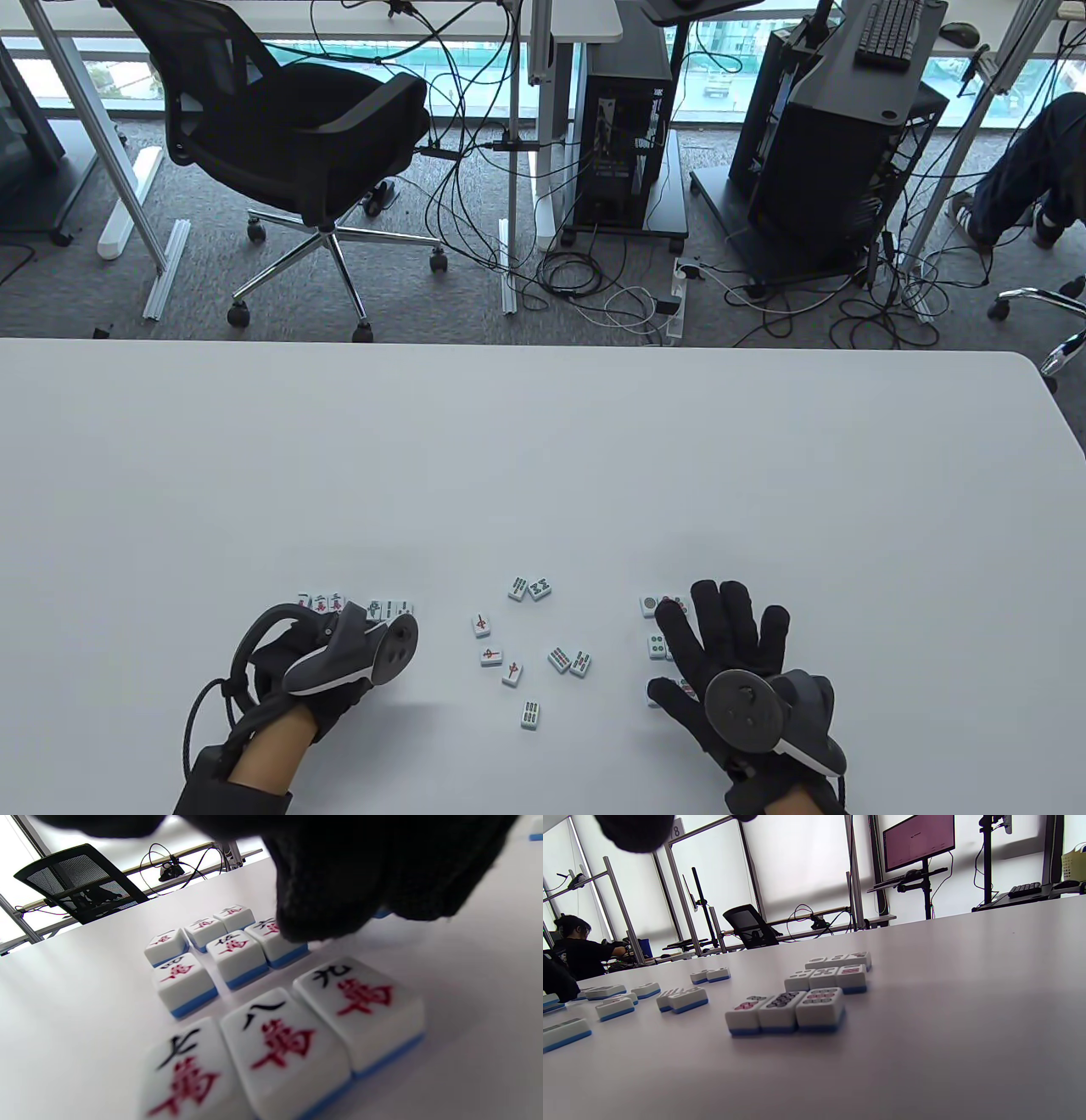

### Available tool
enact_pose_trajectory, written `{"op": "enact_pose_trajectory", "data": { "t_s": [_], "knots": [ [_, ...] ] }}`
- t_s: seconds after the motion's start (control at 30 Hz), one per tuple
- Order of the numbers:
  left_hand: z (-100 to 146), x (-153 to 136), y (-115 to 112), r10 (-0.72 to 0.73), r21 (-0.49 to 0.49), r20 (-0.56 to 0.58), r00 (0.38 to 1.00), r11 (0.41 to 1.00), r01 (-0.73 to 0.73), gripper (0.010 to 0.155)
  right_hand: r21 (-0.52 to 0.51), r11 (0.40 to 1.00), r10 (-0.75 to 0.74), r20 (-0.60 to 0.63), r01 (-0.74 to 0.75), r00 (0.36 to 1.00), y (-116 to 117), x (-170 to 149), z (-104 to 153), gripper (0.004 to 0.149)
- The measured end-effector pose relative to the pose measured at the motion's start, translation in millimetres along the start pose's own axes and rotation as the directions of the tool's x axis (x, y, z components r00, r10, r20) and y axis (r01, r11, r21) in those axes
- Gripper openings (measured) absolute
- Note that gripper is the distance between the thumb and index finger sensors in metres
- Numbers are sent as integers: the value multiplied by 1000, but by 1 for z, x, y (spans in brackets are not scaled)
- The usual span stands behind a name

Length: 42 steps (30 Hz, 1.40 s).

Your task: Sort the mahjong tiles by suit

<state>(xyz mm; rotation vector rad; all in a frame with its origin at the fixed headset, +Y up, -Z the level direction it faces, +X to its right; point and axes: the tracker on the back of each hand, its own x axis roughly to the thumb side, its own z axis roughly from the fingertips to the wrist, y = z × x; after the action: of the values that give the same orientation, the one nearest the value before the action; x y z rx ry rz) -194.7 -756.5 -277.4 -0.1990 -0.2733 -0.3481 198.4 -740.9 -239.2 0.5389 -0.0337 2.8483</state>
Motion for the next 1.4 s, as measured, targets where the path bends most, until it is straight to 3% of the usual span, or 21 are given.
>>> {"op": "enact_pose_trajectory", "data": {
  "t_s": [0.37, 0.63, 0.93, 1.13, 1.4],
  "knots": [
    [-1, 3, 2, -31, -33, -21, 999, 999, 31, 64, -2, 1000, -9, 1, 9, 1000, -1, 0, 0, 75],
    [-4, 15, 42, 12, 73, 9, 1000, 997, -13, 62, -1, 1000, -12, 0, 12, 1000, -1, -1, 0, 75],
    [-29, 97, 70, 18, 147, 226, 974, 988, -52, 59, -8, 1000, -19, 0, 19, 1000, -2, -1, 0, 75],
    [-40, 148, 81, -56, 211, 320, 946, 977, -13, 61, -10, 1000, -27, -2, 27, 1000, -2, -2, 0, 75],
    [-67, 178, 77, -34, 121, 358, 933, 993, -11, 63, -69, 996, -65, -28, 63, 997, -13, -8, 2, 75]
  ]
}}
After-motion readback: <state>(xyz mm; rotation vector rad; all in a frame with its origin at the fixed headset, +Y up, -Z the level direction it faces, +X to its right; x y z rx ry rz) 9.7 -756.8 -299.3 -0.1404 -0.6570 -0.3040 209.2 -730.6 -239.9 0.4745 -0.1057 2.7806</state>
